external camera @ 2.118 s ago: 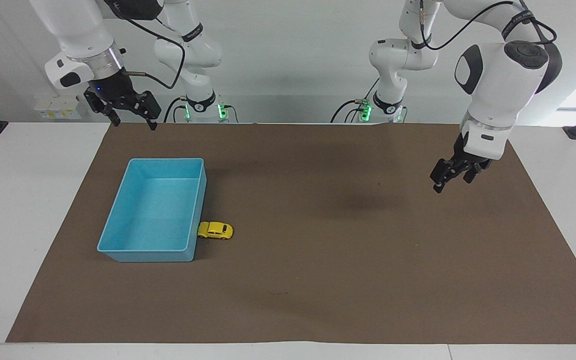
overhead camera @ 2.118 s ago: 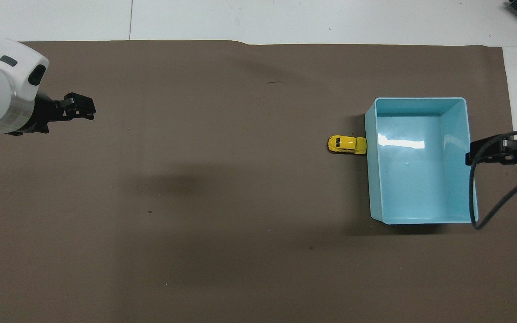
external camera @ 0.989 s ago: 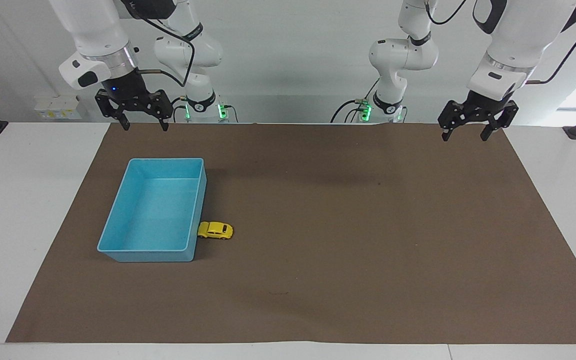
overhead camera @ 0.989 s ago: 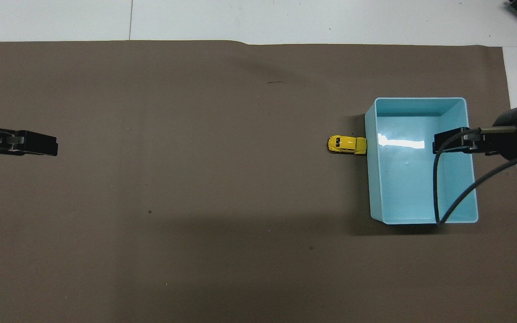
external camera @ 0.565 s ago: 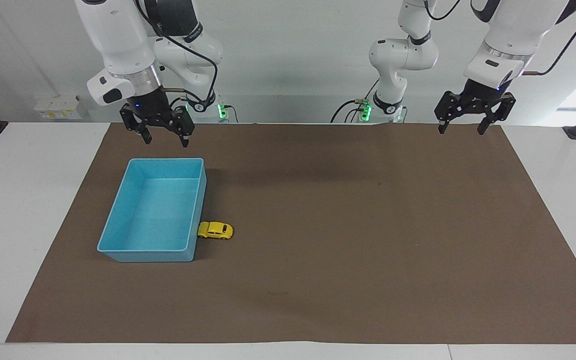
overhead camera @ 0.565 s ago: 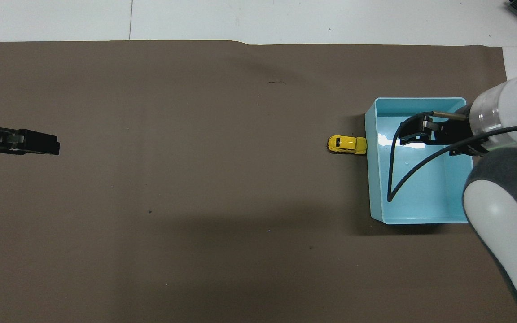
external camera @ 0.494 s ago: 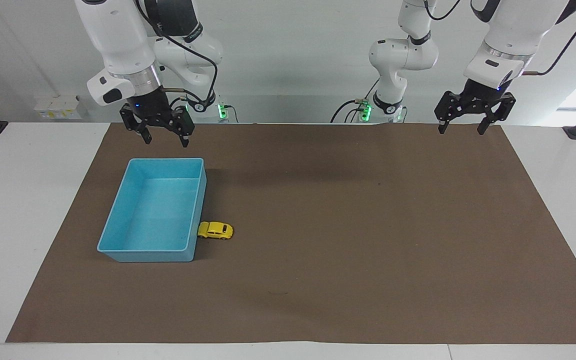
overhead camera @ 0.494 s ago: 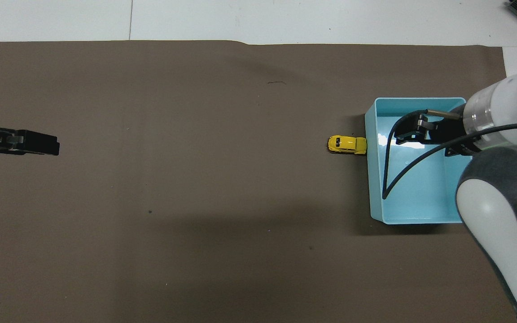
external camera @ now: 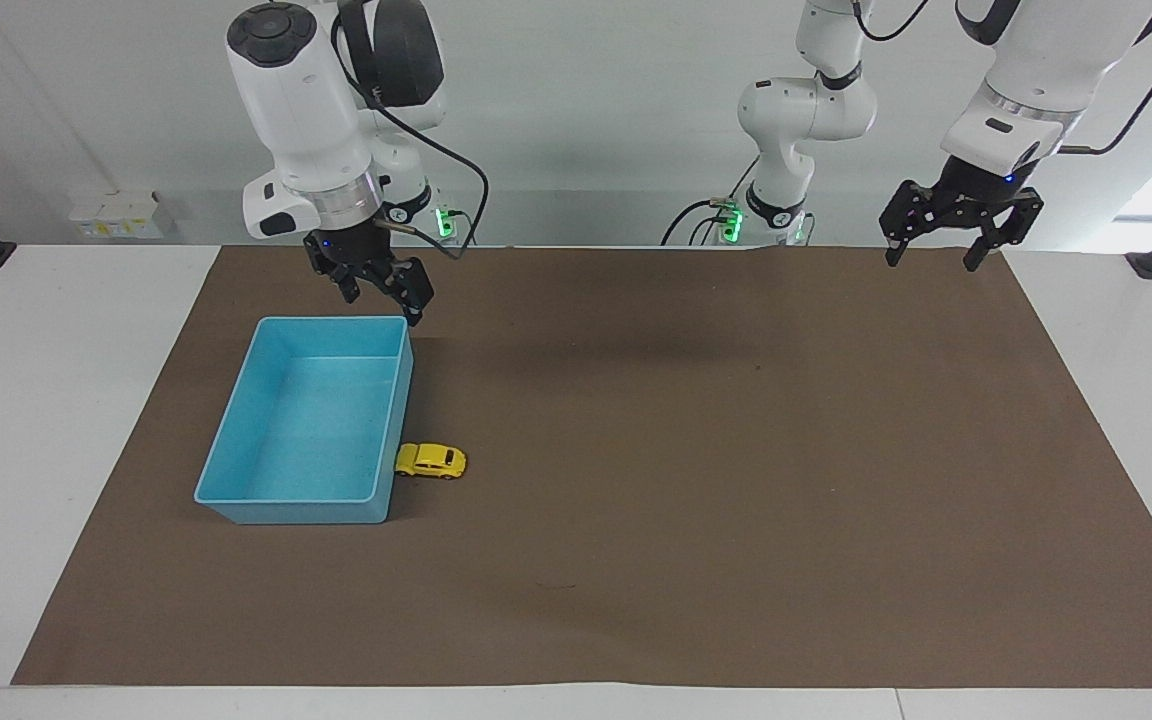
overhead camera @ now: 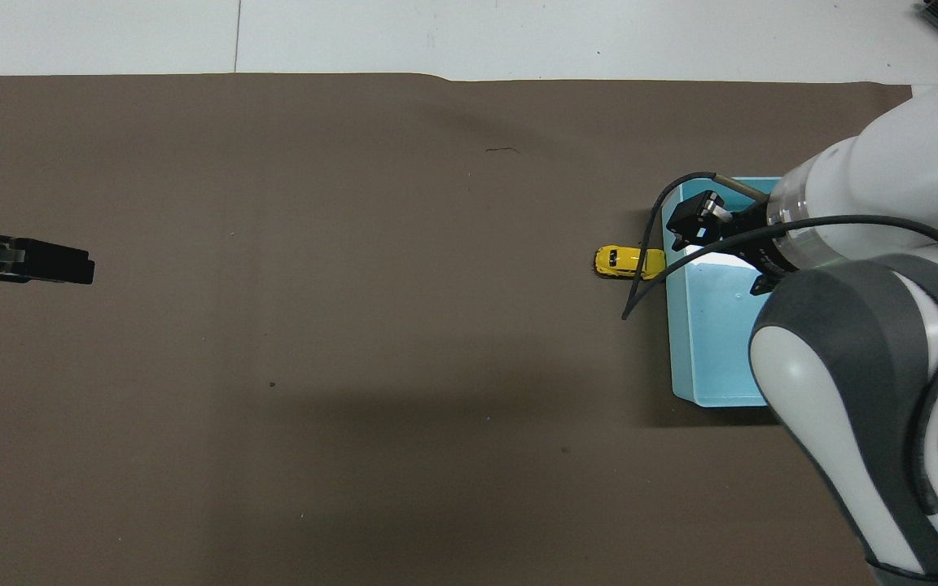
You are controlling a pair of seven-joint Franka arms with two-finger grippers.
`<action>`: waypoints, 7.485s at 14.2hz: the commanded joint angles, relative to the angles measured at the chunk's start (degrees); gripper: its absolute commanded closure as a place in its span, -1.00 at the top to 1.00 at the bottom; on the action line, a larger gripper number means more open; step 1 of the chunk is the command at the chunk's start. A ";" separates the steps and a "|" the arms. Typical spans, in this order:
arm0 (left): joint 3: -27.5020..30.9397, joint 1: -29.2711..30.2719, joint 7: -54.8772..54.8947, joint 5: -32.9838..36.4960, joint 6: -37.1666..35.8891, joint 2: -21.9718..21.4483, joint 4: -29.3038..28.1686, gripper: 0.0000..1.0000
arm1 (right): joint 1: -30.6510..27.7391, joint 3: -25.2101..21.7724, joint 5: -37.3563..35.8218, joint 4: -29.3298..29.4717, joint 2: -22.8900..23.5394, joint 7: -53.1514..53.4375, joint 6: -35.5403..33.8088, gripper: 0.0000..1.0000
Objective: Wind up and store yellow beetle car
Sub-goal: 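Move the right gripper over the blue box toward the car, then lower the right gripper onto the car beside the box rim, then close the right gripper around the yellow car, then lift the car with the right gripper over the box rim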
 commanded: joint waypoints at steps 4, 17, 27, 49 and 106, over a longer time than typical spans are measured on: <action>-0.67 1.28 1.20 -1.01 -0.76 -1.26 -0.72 1.00 | 1.59 0.49 -0.54 -0.13 5.02 13.77 3.04 1.00; -0.58 1.99 1.29 -0.92 -3.74 -1.17 -0.10 1.00 | 0.10 0.49 0.60 -1.54 5.74 39.59 7.52 1.00; -0.58 1.99 1.29 -0.92 -3.74 -1.17 -0.10 1.00 | 0.10 0.49 0.51 -9.35 8.19 49.29 21.22 1.00; -0.58 1.99 1.29 -0.92 -3.74 -1.17 -0.10 1.00 | -1.22 0.40 0.51 -19.73 15.84 48.94 41.63 0.70; -0.58 1.99 1.29 -0.92 -3.74 -1.17 -0.10 1.00 | -17.82 2.69 -0.72 -17.09 0.81 -41.57 12.70 -1.00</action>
